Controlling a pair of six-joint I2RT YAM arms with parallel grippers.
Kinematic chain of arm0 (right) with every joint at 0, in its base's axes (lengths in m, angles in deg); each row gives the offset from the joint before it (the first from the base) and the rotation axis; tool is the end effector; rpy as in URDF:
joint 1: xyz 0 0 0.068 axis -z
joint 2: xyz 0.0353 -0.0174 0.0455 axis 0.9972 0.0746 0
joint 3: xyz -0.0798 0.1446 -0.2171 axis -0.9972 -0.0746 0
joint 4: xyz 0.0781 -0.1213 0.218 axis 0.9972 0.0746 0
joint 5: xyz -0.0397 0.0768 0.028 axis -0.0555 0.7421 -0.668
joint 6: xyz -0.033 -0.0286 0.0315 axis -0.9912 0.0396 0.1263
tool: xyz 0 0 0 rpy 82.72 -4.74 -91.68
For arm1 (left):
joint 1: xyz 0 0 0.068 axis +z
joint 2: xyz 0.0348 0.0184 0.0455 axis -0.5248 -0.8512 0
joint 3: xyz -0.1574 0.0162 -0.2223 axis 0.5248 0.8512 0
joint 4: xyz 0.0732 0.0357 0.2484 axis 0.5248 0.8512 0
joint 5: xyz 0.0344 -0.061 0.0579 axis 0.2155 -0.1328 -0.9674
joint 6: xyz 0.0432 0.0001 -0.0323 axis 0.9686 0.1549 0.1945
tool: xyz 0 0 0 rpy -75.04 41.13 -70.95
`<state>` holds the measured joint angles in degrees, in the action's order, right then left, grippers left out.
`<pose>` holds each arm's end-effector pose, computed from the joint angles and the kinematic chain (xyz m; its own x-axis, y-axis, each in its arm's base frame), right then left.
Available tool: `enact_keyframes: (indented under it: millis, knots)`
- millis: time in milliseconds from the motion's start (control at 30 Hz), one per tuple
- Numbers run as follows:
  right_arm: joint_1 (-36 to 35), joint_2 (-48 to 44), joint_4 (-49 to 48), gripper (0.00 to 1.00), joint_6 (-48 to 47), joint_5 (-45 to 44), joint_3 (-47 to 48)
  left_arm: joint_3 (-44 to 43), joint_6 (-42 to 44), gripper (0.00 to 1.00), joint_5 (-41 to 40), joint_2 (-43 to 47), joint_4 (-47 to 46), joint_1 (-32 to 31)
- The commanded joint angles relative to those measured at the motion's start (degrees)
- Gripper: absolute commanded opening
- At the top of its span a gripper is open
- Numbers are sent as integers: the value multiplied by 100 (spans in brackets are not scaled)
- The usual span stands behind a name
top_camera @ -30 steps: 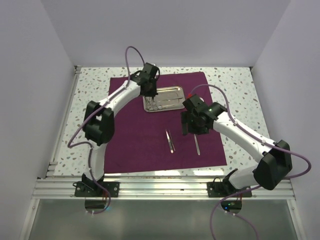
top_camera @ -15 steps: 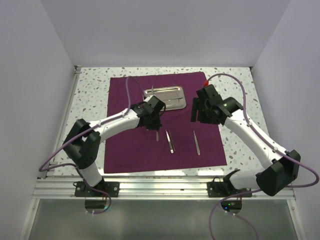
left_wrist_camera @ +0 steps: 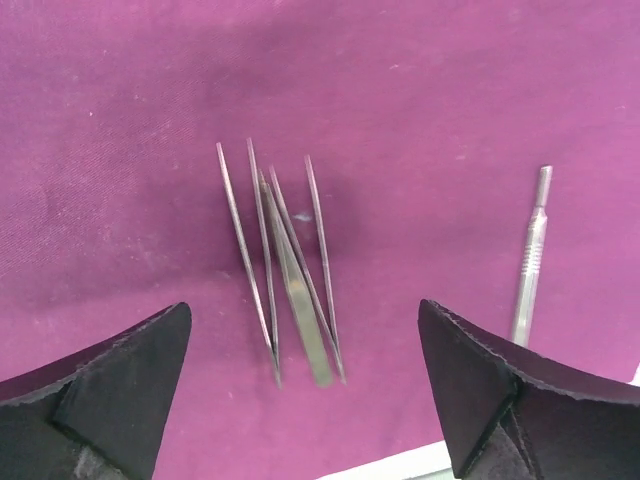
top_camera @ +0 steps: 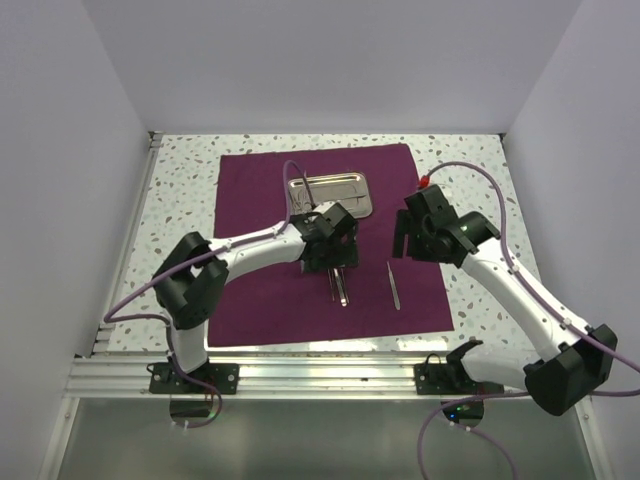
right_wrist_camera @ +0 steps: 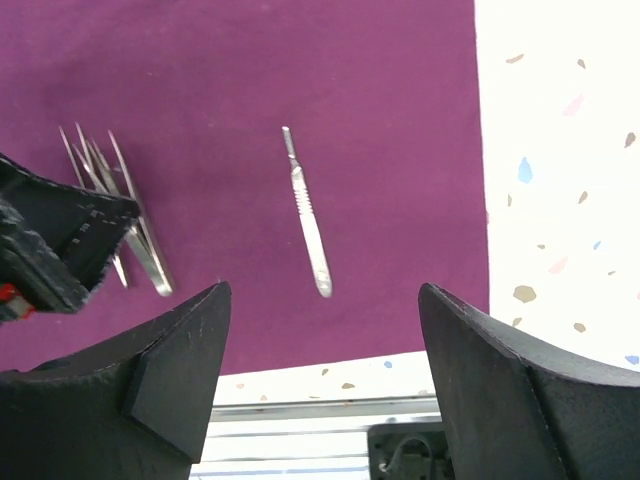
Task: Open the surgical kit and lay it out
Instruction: Place the medical item in the surgical kit, then pick up the medical item from the container.
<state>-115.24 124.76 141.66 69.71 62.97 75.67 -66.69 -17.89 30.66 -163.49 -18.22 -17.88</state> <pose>0.2061 0.1047 0.3153 -0.8097 0.1257 -0.5732 0.1111 0.9920 0.0605 0.2528 -0.2876 0.1965 -0.9107 -0.1976 -0.3628 -0.0928 0.9536 -0.2864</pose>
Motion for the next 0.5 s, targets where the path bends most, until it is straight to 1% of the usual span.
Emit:
enact_keyframes:
  millis: [0,33,67,100,167,200,267,300,333,367,400,433,467]
  knots:
    - [51,-368,105,80,27,-313,-91,-564,133,100,-113,33,340,-3]
    - [60,-421,123,80,10,-357,-109,-705,291,100,-157,-19,481,-3]
    - [51,-456,123,81,1,-410,-144,-872,388,100,-375,-46,639,6]
    - [69,-544,158,81,1,-445,-161,-1231,493,100,-595,-64,789,6]
    - [60,-632,158,81,-17,-472,-196,-1540,818,100,-1174,32,1132,14]
    - [60,-719,167,81,-8,-480,-214,-1681,967,100,-1917,94,1124,14]
    - [69,-808,158,81,0,-472,-284,-1499,1887,100,-2703,400,346,32]
    - [60,-843,149,81,9,-472,-319,-1098,2527,100,-2732,506,-224,93]
    - [69,-922,106,81,44,-437,-363,-1015,3464,99,-2585,551,-917,181]
    - [69,-948,71,81,44,-419,-442,-1023,3717,97,-2383,447,-1028,442]
    - [60,-957,-8,81,62,-393,-478,-1345,3842,96,-2329,307,-994,610]
    - [60,-966,-35,81,79,-340,-504,-1636,3878,96,-2250,105,-637,786]
    - [60,-949,-44,81,80,-314,-513,-1969,3843,96,-2136,-384,-390,1153]
